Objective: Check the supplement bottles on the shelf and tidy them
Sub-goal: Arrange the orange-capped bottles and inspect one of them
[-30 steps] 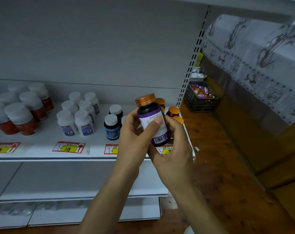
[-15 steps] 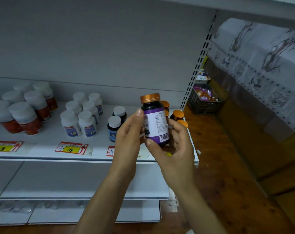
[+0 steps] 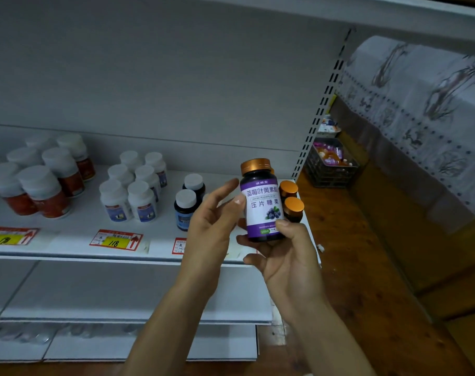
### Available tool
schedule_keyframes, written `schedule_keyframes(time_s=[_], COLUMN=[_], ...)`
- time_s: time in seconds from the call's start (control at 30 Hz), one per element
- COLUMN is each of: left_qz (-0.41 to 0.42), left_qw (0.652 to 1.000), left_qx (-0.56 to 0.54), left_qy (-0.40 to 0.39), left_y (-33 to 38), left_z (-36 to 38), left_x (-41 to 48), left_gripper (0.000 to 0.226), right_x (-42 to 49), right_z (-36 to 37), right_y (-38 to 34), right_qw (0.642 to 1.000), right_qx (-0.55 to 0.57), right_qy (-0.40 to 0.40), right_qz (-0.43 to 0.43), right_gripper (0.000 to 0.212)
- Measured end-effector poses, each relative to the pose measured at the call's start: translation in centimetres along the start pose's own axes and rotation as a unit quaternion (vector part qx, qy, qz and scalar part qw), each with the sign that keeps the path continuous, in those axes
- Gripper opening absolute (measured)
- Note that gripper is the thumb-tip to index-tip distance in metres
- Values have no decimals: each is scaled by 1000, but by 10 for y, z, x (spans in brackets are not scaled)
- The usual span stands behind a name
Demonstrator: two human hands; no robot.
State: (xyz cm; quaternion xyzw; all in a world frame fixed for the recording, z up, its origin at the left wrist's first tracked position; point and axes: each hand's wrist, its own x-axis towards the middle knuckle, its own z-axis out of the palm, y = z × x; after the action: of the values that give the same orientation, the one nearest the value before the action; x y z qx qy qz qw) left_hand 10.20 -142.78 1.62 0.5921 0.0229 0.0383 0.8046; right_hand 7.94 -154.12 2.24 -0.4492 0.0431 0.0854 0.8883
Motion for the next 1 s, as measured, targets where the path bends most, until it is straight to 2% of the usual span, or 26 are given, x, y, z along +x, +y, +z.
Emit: schedule_keyframes(time_s=[0.2, 0.37, 0.5, 0.63, 0.77, 1.0], left_qz=[-34, -38, -10, 15, 22, 40], left_qw=[998, 997, 998, 999, 1000, 999], left_qx=[-5, -9, -4, 1, 5, -3], left_qy=[-58, -61, -58, -38, -19, 0], left_y=[1, 1, 3, 6, 7, 12], left_z=[-1, -1, 3, 3, 0, 2], left_x=[-4, -5, -6, -4, -2, -2], left_gripper=[42, 42, 40, 47, 41, 37], right_x=[-5, -6, -4, -3, -6, -3], right_z=[-1, 3, 4, 4, 5, -1], right_y=[3, 1, 3, 4, 2, -3], right_qw=[997, 998, 999, 1000, 999, 995], right_qx=[56, 45, 20, 5, 5, 48], right_qy=[-58, -39, -26, -19, -30, -30], right_qz=[16, 17, -3, -6, 27, 83], right_gripper=[30, 31, 30, 47, 39, 58])
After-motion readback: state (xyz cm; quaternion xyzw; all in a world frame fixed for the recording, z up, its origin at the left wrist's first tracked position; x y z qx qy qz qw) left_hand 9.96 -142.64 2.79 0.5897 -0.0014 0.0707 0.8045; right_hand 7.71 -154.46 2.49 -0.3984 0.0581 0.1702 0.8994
